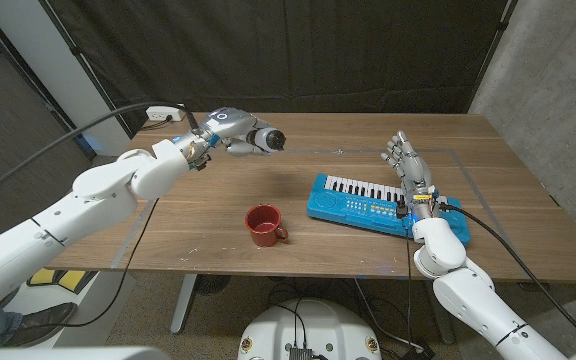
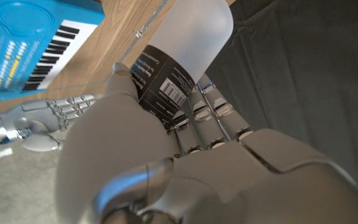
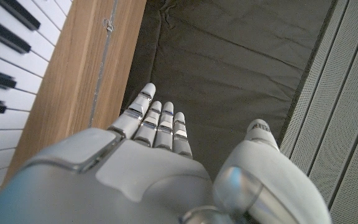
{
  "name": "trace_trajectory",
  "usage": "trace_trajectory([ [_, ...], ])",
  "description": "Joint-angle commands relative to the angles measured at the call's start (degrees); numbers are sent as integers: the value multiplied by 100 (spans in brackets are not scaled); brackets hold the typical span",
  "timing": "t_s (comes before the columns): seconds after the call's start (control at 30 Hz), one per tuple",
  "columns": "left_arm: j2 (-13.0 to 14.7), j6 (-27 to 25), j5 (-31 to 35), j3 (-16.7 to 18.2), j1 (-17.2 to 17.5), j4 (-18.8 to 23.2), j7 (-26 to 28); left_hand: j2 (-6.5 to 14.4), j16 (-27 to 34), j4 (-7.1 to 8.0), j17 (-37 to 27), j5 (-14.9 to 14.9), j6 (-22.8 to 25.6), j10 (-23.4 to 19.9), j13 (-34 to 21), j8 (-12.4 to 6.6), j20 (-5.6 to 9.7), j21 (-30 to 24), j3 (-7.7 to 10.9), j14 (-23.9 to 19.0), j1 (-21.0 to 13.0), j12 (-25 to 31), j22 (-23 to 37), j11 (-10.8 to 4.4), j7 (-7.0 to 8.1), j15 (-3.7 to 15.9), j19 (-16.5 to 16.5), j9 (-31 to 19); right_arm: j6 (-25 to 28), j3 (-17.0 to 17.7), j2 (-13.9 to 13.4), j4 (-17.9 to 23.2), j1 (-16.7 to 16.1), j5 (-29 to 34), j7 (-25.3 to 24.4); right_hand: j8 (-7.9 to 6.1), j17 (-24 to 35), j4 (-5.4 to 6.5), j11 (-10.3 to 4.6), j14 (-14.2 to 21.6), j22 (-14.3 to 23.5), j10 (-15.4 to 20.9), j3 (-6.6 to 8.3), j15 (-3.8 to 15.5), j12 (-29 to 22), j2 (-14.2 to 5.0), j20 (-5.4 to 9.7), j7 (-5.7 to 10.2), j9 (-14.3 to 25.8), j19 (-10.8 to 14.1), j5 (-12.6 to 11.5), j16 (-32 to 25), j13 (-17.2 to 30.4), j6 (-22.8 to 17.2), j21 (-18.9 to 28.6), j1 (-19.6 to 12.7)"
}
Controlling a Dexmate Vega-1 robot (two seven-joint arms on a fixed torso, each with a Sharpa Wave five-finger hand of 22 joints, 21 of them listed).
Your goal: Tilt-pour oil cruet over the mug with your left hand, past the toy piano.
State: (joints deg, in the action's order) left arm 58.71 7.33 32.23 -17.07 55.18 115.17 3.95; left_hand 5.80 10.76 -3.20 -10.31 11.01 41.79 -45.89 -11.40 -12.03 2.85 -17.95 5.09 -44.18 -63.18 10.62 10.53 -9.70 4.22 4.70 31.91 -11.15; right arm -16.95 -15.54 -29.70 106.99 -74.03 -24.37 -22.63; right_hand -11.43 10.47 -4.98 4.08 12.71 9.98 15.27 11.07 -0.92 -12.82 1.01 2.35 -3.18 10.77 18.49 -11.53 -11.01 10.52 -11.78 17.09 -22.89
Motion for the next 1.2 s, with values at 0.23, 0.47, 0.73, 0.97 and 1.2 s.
trace_trajectory([
  [0.23,-550,113,-2417,220,114,-763,-121,151,1,196,-23,38,-56,34,-30,29,191,47,190,72,-6,20,32,116,-110,485,-35,-29,210,-29,-46,-22,167,-47,7,7,12,-9,10,27,34,67,-35,14,19,-67,131,4,28,37,-7,17,32,-61,-30,-34],
  [0.47,-979,328,-3544,45,-197,-1378,-401,169,4,210,-22,38,-83,51,-32,35,183,54,195,89,5,27,31,150,-157,466,-36,-33,233,-45,-53,-92,259,-40,17,8,12,-11,7,29,34,74,-36,32,18,-72,133,9,28,45,-7,17,32,-61,-43,-36],
  [0.73,-1489,451,-3962,-462,-635,-2010,-505,165,6,210,-20,36,-113,70,-32,42,171,60,195,96,5,29,30,158,-169,439,-33,-35,225,-70,-38,-148,316,-34,11,7,11,-14,15,32,35,77,-39,21,18,-71,136,1,28,50,-7,16,32,-64,-55,-37],
  [0.97,-1590,372,-4187,-793,-913,-2374,-800,168,10,210,-21,33,-168,129,-34,55,112,87,200,108,2,21,29,162,-187,385,-82,-37,258,-51,-47,-129,294,-43,-40,7,10,-17,15,28,35,81,-40,21,18,-75,135,5,28,56,-8,19,32,-65,-67,-40],
  [1.2,-1651,300,-4258,-973,-1052,-2587,-813,160,-20,212,-21,27,-266,224,-35,78,94,122,200,219,5,7,27,213,-221,344,-142,-40,267,-68,-39,-166,330,-64,-26,6,11,-17,15,33,35,72,-43,18,23,-79,130,5,28,59,-7,17,32,-69,-78,-37],
])
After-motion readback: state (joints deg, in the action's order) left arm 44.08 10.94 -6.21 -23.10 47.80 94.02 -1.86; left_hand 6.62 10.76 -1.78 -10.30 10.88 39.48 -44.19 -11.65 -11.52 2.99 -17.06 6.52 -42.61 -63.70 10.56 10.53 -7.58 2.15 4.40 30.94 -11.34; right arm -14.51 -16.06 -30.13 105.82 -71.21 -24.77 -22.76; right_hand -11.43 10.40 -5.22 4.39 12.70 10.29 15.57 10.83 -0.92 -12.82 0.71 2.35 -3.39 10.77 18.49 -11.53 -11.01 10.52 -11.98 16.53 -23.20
